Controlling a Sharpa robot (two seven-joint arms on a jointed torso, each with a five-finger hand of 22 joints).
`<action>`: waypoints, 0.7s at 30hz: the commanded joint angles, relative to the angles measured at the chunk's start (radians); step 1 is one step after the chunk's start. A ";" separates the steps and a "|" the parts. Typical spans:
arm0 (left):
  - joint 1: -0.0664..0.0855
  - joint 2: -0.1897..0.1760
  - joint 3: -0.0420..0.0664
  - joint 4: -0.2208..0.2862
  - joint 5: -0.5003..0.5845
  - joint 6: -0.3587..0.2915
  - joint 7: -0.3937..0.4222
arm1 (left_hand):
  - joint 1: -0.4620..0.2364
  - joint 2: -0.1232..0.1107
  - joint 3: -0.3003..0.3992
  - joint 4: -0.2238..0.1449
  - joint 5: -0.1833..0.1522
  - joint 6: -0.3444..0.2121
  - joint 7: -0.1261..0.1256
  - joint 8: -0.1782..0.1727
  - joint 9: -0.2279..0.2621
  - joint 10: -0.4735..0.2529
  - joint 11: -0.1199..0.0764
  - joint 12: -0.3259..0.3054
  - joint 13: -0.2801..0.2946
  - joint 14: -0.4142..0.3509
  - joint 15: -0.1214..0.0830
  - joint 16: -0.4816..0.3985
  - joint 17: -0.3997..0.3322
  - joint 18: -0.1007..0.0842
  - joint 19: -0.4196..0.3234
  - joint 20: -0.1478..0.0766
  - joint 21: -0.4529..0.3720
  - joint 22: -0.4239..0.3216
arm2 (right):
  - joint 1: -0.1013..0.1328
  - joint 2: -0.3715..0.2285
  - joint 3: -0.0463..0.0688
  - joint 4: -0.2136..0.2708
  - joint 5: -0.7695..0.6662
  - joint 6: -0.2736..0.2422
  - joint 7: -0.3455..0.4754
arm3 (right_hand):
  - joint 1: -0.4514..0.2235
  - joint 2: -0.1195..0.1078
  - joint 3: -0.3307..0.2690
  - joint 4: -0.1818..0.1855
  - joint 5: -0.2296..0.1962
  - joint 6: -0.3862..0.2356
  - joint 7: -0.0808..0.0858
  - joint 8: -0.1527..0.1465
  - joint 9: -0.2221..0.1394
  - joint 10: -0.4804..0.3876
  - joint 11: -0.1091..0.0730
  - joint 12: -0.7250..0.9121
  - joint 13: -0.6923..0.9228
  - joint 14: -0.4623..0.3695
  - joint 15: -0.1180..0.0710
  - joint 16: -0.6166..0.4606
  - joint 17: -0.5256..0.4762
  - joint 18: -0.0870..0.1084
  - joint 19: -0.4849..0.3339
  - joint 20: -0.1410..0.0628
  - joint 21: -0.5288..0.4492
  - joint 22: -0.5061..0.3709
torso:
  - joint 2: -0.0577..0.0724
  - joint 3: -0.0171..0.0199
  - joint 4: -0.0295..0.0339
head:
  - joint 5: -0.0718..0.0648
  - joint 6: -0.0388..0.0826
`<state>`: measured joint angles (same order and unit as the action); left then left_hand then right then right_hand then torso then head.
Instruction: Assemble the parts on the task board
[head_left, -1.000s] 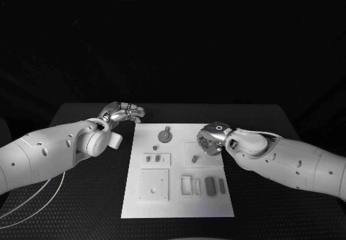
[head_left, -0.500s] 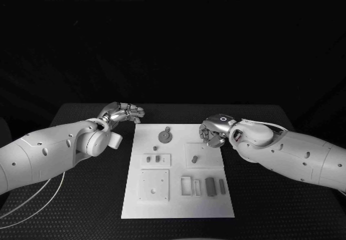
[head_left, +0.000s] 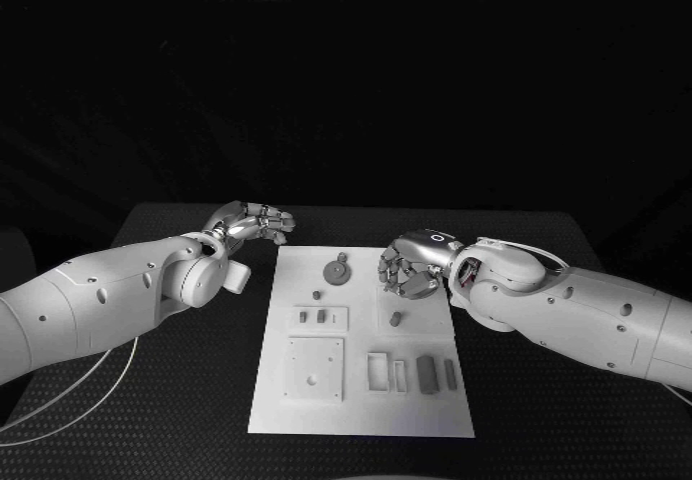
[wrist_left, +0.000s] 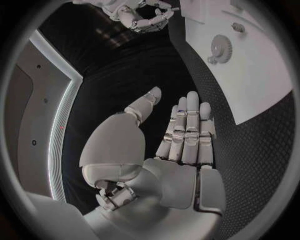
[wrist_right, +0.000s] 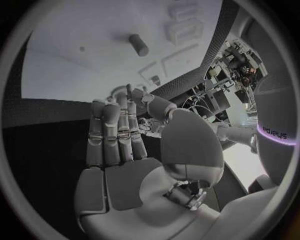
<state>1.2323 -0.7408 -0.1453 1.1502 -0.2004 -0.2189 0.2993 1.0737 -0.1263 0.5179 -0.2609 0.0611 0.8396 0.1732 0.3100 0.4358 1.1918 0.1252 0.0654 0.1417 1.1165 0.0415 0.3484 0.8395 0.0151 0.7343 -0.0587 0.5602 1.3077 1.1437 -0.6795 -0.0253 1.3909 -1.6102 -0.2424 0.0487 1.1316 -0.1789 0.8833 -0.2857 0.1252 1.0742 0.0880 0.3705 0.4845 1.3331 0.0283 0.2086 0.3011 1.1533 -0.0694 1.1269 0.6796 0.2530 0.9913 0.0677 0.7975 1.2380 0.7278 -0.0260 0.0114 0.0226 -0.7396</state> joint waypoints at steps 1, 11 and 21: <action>0.001 0.002 0.001 0.002 0.017 0.001 0.009 | -0.003 0.003 -0.003 0.000 -0.005 -0.002 0.008 -0.002 -0.001 -0.003 0.002 0.003 -0.001 0.008 0.002 -0.007 0.001 0.004 0.006 0.003 -0.005 0.017 | 0.000 0.014 0.001 0.014 0.040 -0.021 0.030 | 0.002 0.012 -0.006 -0.003 0.005 0.000 0.005 0.000 0.001 0.004 0.004 -0.007 0.002 -0.001 -0.005 -0.003 0.001 0.009 0.001 -0.002 0.003 0.001 | 0.000 -0.0016 0.0018 | 0.020 -0.001; 0.001 0.010 0.001 0.001 0.024 -0.006 0.011 | -0.002 0.003 -0.003 0.000 -0.005 -0.001 0.008 -0.001 -0.001 -0.002 0.002 0.004 -0.001 0.009 0.002 -0.007 0.002 0.004 0.006 0.003 -0.005 0.017 | -0.016 0.098 -0.014 0.011 -0.029 -0.016 0.024 | 0.000 0.017 -0.010 -0.003 0.007 -0.002 0.006 -0.001 0.003 0.004 0.004 -0.010 0.004 -0.001 -0.005 -0.004 0.003 0.009 0.001 -0.002 0.003 0.002 | 0.001 -0.0021 0.0001 | 0.079 -0.012; 0.001 0.018 0.001 0.000 0.024 -0.006 0.010 | -0.001 0.002 -0.002 0.000 -0.005 0.000 0.008 0.000 -0.001 -0.001 0.002 0.005 -0.001 0.008 0.002 -0.007 0.002 0.004 0.006 0.003 -0.005 0.017 | -0.053 0.172 -0.071 -0.001 -0.113 -0.014 0.013 | 0.000 0.018 -0.012 -0.003 0.008 -0.002 0.006 -0.001 0.003 0.004 0.004 -0.011 0.005 0.000 -0.005 -0.005 0.004 0.009 0.001 -0.002 0.004 0.003 | 0.001 -0.0010 0.0020 | 0.107 -0.030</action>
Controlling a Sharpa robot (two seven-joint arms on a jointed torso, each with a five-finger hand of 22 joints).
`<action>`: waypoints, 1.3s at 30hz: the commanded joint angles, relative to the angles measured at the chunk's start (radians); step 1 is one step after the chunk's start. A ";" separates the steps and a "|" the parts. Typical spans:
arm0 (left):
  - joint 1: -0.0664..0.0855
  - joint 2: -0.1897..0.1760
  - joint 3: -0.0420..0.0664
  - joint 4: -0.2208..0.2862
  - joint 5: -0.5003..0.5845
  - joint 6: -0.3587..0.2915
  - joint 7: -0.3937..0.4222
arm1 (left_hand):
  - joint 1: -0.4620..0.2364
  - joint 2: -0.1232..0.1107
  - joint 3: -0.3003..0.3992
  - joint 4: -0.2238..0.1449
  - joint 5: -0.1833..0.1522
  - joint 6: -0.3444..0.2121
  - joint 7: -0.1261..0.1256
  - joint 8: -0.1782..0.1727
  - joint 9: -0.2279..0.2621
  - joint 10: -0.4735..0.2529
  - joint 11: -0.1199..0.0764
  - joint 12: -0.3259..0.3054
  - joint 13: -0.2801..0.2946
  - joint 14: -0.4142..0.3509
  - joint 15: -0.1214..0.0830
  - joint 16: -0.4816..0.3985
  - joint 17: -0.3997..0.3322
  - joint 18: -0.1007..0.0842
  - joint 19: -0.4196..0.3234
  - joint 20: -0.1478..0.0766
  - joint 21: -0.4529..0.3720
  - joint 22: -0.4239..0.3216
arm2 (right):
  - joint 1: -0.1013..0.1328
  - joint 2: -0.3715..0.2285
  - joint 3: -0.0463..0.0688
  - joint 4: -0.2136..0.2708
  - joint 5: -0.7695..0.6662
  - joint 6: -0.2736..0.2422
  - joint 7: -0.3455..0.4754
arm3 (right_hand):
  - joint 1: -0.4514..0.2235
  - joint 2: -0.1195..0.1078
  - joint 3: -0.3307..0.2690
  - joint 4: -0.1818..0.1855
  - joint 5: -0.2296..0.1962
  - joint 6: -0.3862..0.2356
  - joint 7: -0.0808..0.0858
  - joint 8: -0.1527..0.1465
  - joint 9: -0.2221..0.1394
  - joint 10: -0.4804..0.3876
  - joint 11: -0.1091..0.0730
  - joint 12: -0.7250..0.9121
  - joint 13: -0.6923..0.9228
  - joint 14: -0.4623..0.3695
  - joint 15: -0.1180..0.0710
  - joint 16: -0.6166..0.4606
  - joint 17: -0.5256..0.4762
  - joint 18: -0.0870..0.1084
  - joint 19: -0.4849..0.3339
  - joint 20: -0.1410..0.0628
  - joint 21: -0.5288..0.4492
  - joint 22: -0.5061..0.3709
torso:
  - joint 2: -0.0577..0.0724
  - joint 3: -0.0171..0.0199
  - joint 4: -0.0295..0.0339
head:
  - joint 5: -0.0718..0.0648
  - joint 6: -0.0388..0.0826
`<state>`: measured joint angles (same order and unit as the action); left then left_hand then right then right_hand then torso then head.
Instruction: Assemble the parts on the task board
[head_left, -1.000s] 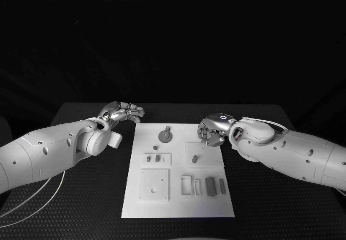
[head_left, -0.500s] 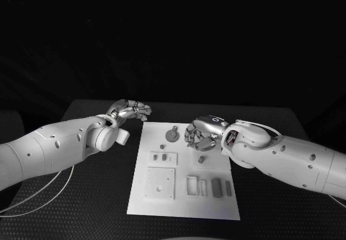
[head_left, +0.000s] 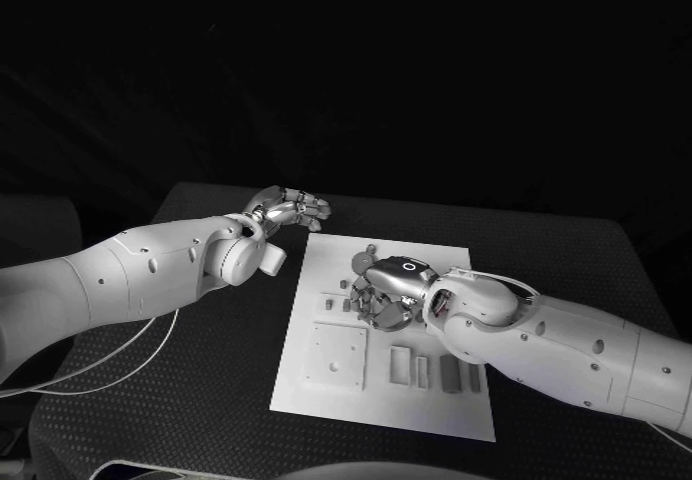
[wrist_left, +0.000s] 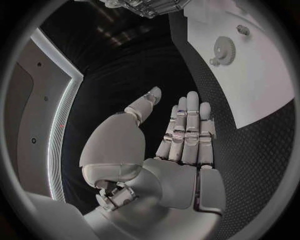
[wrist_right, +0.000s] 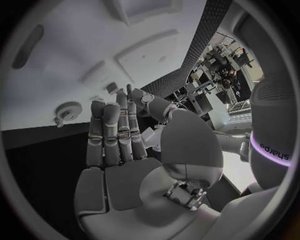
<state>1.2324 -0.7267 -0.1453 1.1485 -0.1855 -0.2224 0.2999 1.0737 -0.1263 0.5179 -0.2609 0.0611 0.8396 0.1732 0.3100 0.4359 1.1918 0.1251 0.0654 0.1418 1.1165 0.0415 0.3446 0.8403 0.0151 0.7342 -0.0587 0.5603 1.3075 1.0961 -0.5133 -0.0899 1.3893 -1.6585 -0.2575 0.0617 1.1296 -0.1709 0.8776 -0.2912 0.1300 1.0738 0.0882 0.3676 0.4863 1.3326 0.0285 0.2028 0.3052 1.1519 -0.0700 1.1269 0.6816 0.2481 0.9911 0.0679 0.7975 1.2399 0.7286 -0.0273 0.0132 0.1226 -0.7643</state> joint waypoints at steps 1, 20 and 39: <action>0.001 0.004 0.001 0.001 0.009 -0.002 0.009 | -0.001 0.002 -0.002 0.001 -0.005 0.000 0.008 0.000 -0.001 -0.001 0.002 0.005 -0.001 0.008 0.002 -0.004 0.001 0.004 0.006 0.003 -0.005 0.017 | -0.009 0.009 -0.010 0.002 -0.074 0.003 0.000 | 0.002 0.010 -0.006 0.002 0.004 -0.002 0.006 0.002 0.002 0.005 0.004 -0.005 0.001 0.001 -0.004 -0.005 0.002 0.014 0.001 -0.002 0.004 0.001 | 0.000 0.0002 0.0003 | 0.010 -0.007; 0.001 0.010 0.001 -0.002 0.009 0.003 0.008 | -0.002 0.002 -0.002 0.002 -0.005 0.000 0.008 0.001 -0.001 -0.001 0.001 0.005 -0.002 0.008 0.002 -0.005 0.001 0.004 0.007 0.003 -0.006 0.017 | -0.033 0.038 -0.053 0.001 -0.113 0.023 -0.005 | 0.001 0.012 -0.008 0.003 0.007 -0.002 0.006 0.002 0.003 0.006 0.004 -0.007 0.004 0.003 -0.005 -0.006 0.003 0.014 0.002 -0.002 0.004 0.002 | -0.001 0.0004 -0.0014 | 0.023 -0.033; 0.001 0.008 0.001 0.000 0.010 0.011 0.006 | -0.003 0.003 -0.003 0.003 -0.005 -0.001 0.008 0.001 -0.001 -0.001 0.002 0.005 -0.002 0.008 0.002 -0.005 0.002 0.004 0.007 0.003 -0.007 0.017 | -0.036 0.035 -0.057 -0.005 -0.156 0.043 -0.038 | 0.000 0.012 -0.010 0.002 0.017 -0.001 0.005 0.001 0.006 0.007 0.003 -0.009 0.008 0.005 -0.005 -0.008 0.005 0.014 0.003 -0.003 0.005 0.003 | -0.001 0.0000 -0.0022 | 0.024 -0.041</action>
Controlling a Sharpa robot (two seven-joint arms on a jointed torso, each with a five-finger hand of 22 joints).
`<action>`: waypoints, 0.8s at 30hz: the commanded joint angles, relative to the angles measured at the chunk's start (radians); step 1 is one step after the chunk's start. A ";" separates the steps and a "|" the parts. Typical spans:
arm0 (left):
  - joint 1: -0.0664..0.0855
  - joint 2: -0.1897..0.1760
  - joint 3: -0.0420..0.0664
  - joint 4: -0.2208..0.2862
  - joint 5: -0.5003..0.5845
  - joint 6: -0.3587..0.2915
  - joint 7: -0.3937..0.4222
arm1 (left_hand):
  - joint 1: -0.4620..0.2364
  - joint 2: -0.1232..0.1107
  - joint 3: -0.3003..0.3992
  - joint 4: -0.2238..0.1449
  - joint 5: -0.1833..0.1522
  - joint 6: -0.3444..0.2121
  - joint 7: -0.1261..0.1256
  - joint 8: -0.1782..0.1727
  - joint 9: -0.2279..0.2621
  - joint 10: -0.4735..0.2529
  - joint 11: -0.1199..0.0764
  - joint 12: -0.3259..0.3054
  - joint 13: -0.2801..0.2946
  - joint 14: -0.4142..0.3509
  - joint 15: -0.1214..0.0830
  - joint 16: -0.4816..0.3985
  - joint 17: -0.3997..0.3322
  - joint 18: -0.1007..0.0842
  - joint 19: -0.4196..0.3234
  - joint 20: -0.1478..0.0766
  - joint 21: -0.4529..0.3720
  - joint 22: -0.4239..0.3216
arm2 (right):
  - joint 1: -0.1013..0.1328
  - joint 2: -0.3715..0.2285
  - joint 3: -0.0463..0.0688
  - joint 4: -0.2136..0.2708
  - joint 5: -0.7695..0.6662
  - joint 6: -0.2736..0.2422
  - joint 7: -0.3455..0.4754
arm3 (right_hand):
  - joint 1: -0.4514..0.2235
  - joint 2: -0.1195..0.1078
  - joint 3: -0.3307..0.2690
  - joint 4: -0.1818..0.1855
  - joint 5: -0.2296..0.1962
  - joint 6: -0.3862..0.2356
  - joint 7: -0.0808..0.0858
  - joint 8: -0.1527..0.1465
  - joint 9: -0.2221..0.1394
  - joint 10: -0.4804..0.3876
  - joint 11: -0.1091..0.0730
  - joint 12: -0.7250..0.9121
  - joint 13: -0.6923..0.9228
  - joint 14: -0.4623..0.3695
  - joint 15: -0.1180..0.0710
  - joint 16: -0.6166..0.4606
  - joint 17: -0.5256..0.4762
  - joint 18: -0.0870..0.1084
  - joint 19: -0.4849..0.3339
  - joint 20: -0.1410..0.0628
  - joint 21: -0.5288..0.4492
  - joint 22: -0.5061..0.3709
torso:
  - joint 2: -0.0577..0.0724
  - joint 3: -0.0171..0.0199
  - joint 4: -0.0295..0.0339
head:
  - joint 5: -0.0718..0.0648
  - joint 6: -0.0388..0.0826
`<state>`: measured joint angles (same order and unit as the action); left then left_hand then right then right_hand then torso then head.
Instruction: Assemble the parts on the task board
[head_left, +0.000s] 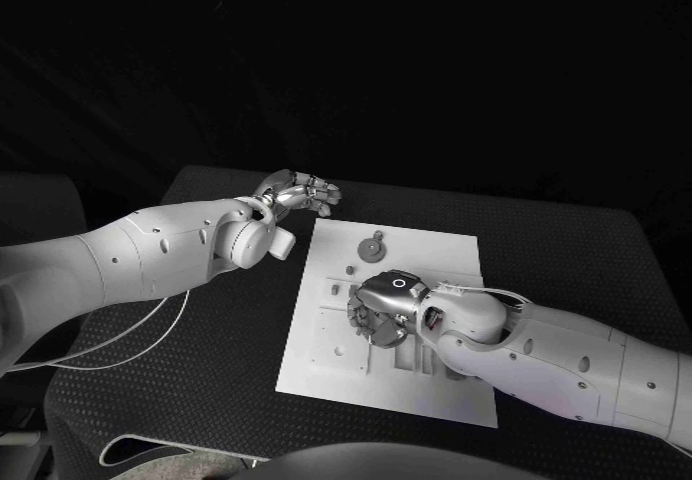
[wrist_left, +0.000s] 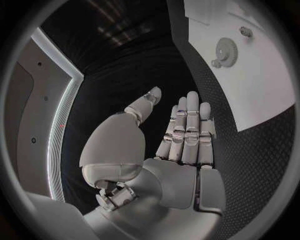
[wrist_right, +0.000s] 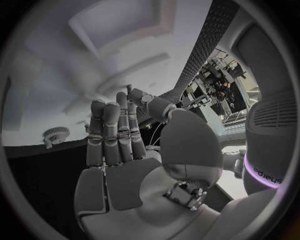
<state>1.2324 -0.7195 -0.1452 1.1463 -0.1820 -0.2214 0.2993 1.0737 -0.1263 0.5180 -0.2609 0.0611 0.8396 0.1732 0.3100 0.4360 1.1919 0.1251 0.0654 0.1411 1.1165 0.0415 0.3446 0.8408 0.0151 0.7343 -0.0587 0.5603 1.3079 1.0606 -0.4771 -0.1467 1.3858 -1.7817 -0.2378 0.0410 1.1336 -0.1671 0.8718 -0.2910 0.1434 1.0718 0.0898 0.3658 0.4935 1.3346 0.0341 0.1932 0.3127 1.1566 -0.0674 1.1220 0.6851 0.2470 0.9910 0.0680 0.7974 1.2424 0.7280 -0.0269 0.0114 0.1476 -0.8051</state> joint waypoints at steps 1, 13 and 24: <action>0.001 0.001 0.001 0.002 0.006 0.010 0.007 | -0.003 0.003 -0.003 0.003 -0.005 -0.001 0.008 0.001 -0.002 -0.001 0.002 0.005 -0.001 0.008 0.002 -0.005 0.001 0.004 0.007 0.003 -0.007 0.016 | -0.001 -0.001 -0.001 -0.002 -0.033 0.026 -0.017 | -0.004 0.008 -0.005 0.002 0.004 0.001 0.004 0.003 -0.001 0.006 -0.002 0.001 0.000 0.001 -0.008 -0.003 0.001 0.015 0.004 -0.003 0.005 0.001 | 0.000 -0.0005 -0.0003 | -0.001 -0.001; 0.001 0.000 0.001 0.003 0.006 0.010 0.006 | -0.003 0.003 -0.003 0.004 -0.005 -0.002 0.008 0.001 -0.002 -0.001 0.002 0.005 -0.001 0.008 0.002 -0.006 0.001 0.004 0.007 0.003 -0.007 0.016 | -0.003 0.007 -0.011 -0.008 -0.045 0.037 -0.023 | -0.005 0.008 -0.005 0.002 0.004 0.001 0.004 0.003 0.000 0.006 -0.003 0.000 0.002 0.002 -0.008 -0.003 0.002 0.015 0.004 -0.004 0.005 0.001 | 0.000 -0.0005 0.0003 | 0.001 -0.004; 0.001 -0.001 0.001 0.004 0.006 0.009 0.006 | -0.004 0.002 -0.003 0.005 -0.005 -0.002 0.008 0.002 -0.002 -0.001 0.002 0.005 -0.001 0.008 0.002 -0.006 0.002 0.004 0.007 0.003 -0.008 0.016 | -0.003 0.013 -0.015 0.003 -0.044 0.045 -0.020 | -0.005 0.007 -0.006 0.002 0.006 0.001 0.004 0.003 0.001 0.007 -0.003 -0.001 0.003 0.002 -0.008 -0.004 0.003 0.015 0.004 -0.004 0.005 0.002 | 0.000 -0.0004 -0.0006 | 0.002 -0.004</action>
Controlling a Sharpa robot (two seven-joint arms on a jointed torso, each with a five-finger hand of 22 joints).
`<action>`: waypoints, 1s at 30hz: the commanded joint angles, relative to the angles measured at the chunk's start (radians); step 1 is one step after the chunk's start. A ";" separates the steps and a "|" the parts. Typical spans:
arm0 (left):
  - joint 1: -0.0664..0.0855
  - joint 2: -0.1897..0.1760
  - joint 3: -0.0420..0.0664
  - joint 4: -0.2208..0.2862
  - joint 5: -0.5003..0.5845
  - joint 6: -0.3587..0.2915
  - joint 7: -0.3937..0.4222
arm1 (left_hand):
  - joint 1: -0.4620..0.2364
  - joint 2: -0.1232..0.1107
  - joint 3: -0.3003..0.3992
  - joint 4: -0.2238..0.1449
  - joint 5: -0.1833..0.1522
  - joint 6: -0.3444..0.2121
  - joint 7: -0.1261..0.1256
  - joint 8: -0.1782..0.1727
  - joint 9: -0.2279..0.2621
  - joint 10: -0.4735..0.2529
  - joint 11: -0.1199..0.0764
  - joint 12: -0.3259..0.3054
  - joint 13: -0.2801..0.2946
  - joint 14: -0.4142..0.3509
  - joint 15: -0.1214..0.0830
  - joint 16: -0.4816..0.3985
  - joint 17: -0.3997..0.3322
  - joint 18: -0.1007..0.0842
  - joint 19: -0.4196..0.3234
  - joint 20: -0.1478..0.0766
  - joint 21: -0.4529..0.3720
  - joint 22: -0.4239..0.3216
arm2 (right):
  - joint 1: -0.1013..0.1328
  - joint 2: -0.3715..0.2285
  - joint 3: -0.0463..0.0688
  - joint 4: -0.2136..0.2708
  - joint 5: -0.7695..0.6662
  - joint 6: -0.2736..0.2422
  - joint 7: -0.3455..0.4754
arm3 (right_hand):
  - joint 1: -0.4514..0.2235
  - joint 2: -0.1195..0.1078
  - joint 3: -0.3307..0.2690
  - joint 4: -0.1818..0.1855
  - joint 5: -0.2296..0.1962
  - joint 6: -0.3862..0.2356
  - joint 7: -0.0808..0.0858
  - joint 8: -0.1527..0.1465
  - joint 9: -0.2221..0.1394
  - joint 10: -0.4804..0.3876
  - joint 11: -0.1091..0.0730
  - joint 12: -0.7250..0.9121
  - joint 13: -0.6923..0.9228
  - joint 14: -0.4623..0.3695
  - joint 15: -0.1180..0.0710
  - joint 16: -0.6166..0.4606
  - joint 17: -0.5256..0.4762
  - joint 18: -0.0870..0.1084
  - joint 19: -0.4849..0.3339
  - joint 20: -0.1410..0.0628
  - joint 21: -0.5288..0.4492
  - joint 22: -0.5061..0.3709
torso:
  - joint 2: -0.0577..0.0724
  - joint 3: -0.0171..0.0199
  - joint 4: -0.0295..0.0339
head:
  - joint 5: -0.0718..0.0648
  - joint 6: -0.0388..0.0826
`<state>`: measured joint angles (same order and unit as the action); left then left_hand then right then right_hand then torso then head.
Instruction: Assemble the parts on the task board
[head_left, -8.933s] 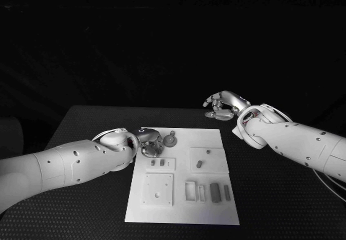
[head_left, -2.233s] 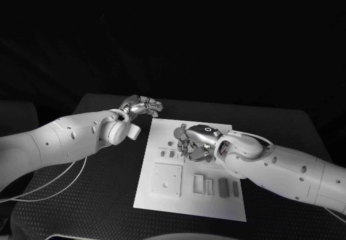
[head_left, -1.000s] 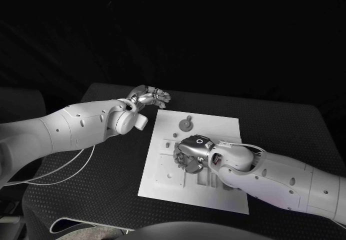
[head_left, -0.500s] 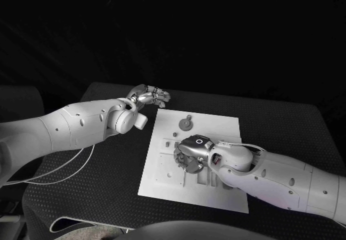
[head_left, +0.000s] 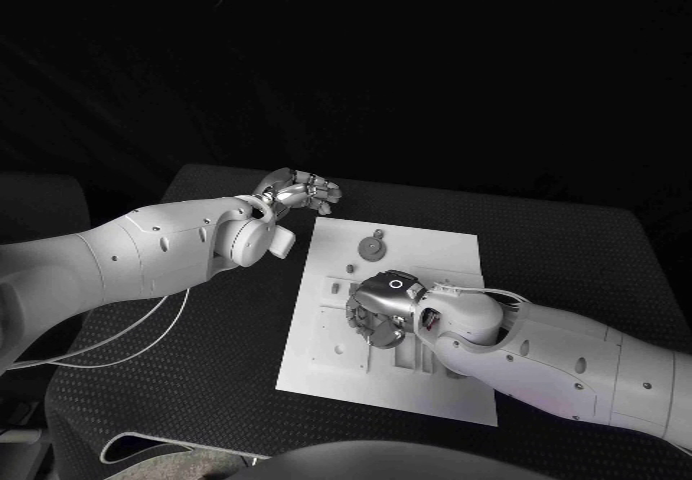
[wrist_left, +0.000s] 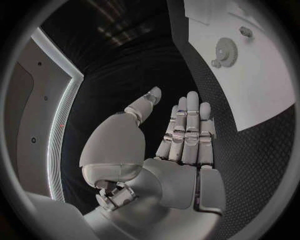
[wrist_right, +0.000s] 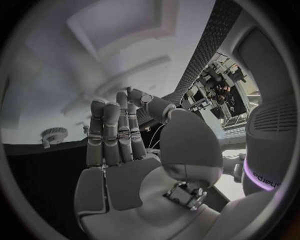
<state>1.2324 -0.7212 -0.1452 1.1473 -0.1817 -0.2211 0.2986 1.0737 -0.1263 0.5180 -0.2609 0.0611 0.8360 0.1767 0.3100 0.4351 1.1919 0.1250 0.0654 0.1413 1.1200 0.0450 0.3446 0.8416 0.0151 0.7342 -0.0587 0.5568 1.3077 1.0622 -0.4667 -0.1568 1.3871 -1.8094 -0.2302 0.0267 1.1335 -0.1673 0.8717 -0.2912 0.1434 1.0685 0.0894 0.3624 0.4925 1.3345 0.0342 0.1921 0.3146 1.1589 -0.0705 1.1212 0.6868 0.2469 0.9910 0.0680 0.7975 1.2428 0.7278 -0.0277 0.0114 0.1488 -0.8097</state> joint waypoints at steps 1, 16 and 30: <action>0.001 0.001 0.001 0.003 0.006 0.009 0.006 | -0.004 0.002 -0.003 0.005 -0.005 0.001 0.005 0.002 -0.001 -0.001 0.002 0.005 -0.001 0.005 -0.001 -0.006 0.001 0.004 0.007 0.003 -0.004 0.016 | -0.005 0.003 -0.006 0.002 -0.015 0.039 -0.006 | -0.006 0.007 -0.006 0.002 0.006 0.004 0.004 0.006 0.002 0.006 -0.003 0.000 0.001 0.000 -0.005 -0.003 0.001 0.015 0.004 -0.004 0.005 0.002 | 0.000 0.0006 -0.0005 | 0.000 0.000; 0.001 -0.003 0.001 0.005 0.006 0.012 0.003 | -0.004 0.002 -0.003 0.005 -0.005 0.001 0.005 0.002 -0.001 -0.001 0.002 0.005 -0.002 0.005 -0.001 -0.007 0.001 0.004 0.006 0.003 -0.004 0.016 | -0.005 0.000 -0.009 -0.006 0.024 0.046 -0.008 | -0.055 -0.020 -0.085 0.000 0.089 -0.076 0.038 -0.040 -0.009 -0.074 0.031 -0.062 -0.010 -0.031 0.027 -0.027 0.003 0.015 -0.035 0.011 -0.010 0.010 | 0.000 0.0013 -0.0015 | -0.001 0.000; 0.001 -0.003 0.001 0.003 0.006 0.015 0.000 | -0.006 0.000 -0.004 0.007 -0.005 -0.002 0.006 0.001 -0.002 -0.003 0.002 0.005 -0.002 0.004 -0.001 -0.008 0.001 0.003 0.006 0.004 -0.005 0.016 | -0.004 -0.023 -0.009 0.003 0.043 -0.059 -0.017 | -0.033 -0.088 -0.169 0.003 0.029 -0.222 0.100 -0.112 -0.054 -0.265 0.102 -0.129 -0.093 -0.079 0.094 -0.014 0.024 0.015 -0.070 0.029 -0.015 0.033 | 0.000 0.0014 0.0004 | -0.007 0.008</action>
<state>1.2325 -0.7249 -0.1452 1.1483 -0.1812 -0.2198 0.2940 1.0737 -0.1263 0.5154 -0.2583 0.0611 0.8360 0.1767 0.3100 0.4343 1.1919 0.1250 0.0654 0.1405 1.1200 0.0450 0.3406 0.8412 0.0151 0.7343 -0.0587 0.5568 1.3073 1.0606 -0.4837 -0.1635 1.3893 -1.7672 -0.2611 0.0233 1.1019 -0.2462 0.7091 -0.2883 0.1781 0.8490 0.1913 0.2549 0.4388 1.0984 0.1122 0.0565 0.2153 1.0803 0.0152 1.1018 0.7097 0.2494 0.9281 0.0983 0.7857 1.2748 0.7277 -0.0260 0.0108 0.1435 -0.8035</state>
